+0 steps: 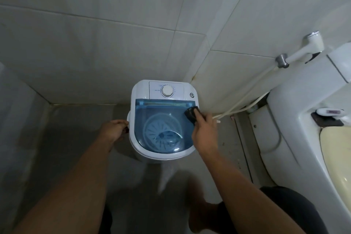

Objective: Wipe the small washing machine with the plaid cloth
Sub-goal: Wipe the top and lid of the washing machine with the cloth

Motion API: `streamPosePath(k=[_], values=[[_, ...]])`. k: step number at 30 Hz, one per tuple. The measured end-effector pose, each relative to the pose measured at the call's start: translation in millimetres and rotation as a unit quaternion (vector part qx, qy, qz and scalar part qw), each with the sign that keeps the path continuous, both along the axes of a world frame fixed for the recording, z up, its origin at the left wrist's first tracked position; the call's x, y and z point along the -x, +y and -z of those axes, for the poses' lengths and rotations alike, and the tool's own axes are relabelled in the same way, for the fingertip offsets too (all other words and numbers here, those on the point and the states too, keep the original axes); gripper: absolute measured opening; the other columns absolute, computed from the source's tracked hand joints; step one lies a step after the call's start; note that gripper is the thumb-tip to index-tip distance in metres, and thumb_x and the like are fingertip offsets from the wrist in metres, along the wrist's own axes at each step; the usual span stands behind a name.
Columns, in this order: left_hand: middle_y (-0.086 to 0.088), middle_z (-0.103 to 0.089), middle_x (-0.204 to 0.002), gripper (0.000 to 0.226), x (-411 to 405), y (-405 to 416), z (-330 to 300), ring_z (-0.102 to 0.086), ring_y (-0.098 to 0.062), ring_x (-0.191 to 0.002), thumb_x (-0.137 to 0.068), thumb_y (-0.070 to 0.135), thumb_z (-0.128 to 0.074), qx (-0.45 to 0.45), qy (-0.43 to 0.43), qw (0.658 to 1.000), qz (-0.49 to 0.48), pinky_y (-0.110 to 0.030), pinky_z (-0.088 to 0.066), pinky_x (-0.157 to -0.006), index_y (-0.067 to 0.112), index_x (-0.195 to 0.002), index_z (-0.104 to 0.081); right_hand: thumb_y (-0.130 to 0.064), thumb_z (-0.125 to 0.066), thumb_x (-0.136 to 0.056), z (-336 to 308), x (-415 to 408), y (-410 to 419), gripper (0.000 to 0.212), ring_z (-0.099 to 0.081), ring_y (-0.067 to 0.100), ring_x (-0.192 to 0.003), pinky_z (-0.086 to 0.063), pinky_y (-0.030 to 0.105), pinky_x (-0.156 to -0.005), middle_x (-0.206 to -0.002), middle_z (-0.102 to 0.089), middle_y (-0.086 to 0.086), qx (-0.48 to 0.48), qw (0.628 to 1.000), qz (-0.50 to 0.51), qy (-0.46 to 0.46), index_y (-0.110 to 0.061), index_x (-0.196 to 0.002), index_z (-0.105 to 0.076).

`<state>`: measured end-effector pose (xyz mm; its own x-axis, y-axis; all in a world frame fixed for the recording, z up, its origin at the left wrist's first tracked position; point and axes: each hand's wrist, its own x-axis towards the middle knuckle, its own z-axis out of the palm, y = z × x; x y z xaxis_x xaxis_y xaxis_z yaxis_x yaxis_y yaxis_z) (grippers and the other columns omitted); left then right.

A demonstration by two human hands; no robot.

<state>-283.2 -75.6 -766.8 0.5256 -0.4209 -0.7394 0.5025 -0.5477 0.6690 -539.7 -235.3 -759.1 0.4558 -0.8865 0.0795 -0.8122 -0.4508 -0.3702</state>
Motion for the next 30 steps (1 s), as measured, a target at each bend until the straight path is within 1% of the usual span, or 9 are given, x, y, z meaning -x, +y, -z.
streamPosePath(k=[3, 8, 10, 15, 19, 22, 26, 28, 30], values=[[-0.015, -0.070, -0.110, 0.017, -3, -1, 1, -0.066, -0.016, -0.080, -0.095, 0.010, -0.061, 0.002, 0.002, 1.000, 0.009, -0.038, -0.046, -0.092, 0.008, -0.110, -0.068, -0.010, -0.058, -0.089, 12, 17, 61, 0.057, -0.052, 0.034, -0.112, -0.053, 0.050, -0.089, -0.137, -0.053, 0.012, 0.035, 0.998, -0.060, 0.009, -0.025, -0.143, -0.054], [-0.015, -0.070, -0.115, 0.025, -3, 1, 0, -0.065, -0.023, -0.099, -0.096, 0.012, -0.060, 0.006, 0.021, 1.000, 0.006, -0.038, -0.047, -0.093, 0.007, -0.119, -0.067, -0.015, -0.058, -0.084, 17, 25, 109, 0.066, -0.054, 0.031, -0.113, -0.050, 0.043, -0.090, -0.138, -0.052, 0.007, 0.057, 0.949, -0.310, 0.032, -0.029, -0.147, -0.045], [-0.013, -0.070, -0.112, 0.025, -1, 3, -1, -0.066, -0.022, -0.094, -0.097, 0.014, -0.060, 0.012, 0.032, 0.999, 0.007, -0.038, -0.047, -0.094, 0.008, -0.120, -0.066, -0.013, -0.059, -0.085, 13, 24, 86, 0.064, -0.055, 0.032, -0.109, -0.050, 0.045, -0.087, -0.135, -0.055, 0.008, 0.067, 0.956, -0.284, 0.020, -0.028, -0.146, -0.049], [-0.011, -0.071, -0.109, 0.023, 1, 4, -3, -0.066, -0.013, -0.079, -0.097, 0.013, -0.060, 0.007, 0.011, 1.000, 0.006, -0.037, -0.048, -0.091, 0.008, -0.118, -0.067, -0.011, -0.056, -0.090, 0, 13, 19, 0.055, -0.050, 0.033, -0.113, -0.051, 0.053, -0.091, -0.135, -0.053, 0.010, 0.002, 1.000, -0.026, -0.001, -0.025, -0.143, -0.054], [-0.011, -0.071, -0.110, 0.024, -2, 1, -1, -0.067, -0.017, -0.084, -0.096, 0.013, -0.061, -0.008, 0.010, 1.000, 0.014, -0.038, -0.049, -0.088, 0.009, -0.118, -0.068, -0.013, -0.053, -0.090, 3, -1, 52, 0.056, -0.047, 0.029, -0.115, -0.049, 0.049, -0.094, -0.137, -0.049, 0.007, 0.002, 0.997, 0.069, -0.021, -0.028, -0.144, -0.052], [-0.012, -0.071, -0.110, 0.022, -3, -2, 2, -0.067, -0.022, -0.094, -0.095, 0.013, -0.061, -0.017, 0.008, 1.000, 0.014, -0.038, -0.050, -0.091, 0.010, -0.116, -0.069, -0.016, -0.057, -0.081, 10, -12, 117, 0.067, -0.049, 0.031, -0.116, -0.047, 0.046, -0.091, -0.139, -0.049, 0.006, 0.020, 0.999, -0.048, 0.002, -0.030, -0.145, -0.048], [-0.011, -0.071, -0.108, 0.007, -5, -2, 6, -0.066, -0.021, -0.092, -0.095, 0.015, -0.061, -0.024, 0.015, 0.999, 0.018, -0.038, -0.050, -0.091, 0.015, -0.098, -0.068, -0.015, -0.063, -0.079, 10, -11, 129, 0.074, -0.049, 0.029, -0.117, -0.045, 0.042, -0.092, -0.140, -0.049, 0.006, 0.028, 0.956, -0.290, 0.031, -0.032, -0.148, -0.042], [-0.011, -0.071, -0.108, 0.007, -5, -2, 7, -0.066, -0.021, -0.091, -0.096, 0.015, -0.061, -0.024, 0.016, 0.999, 0.018, -0.038, -0.049, -0.089, 0.017, -0.093, -0.067, -0.013, -0.064, -0.081, 9, 2, 104, 0.071, -0.050, 0.029, -0.115, -0.046, 0.042, -0.090, -0.138, -0.051, 0.006, 0.038, 0.958, -0.283, 0.026, -0.031, -0.146, -0.044], [-0.010, -0.070, -0.107, 0.008, -3, -3, 5, -0.066, -0.022, -0.093, -0.096, 0.013, -0.059, -0.026, 0.011, 0.999, 0.019, -0.038, -0.049, -0.090, 0.015, -0.098, -0.067, -0.012, -0.061, -0.086, 9, 22, 75, 0.063, -0.050, 0.029, -0.112, -0.048, 0.046, -0.087, -0.136, -0.052, 0.006, 0.034, 0.985, -0.169, 0.008, -0.030, -0.144, -0.048]])
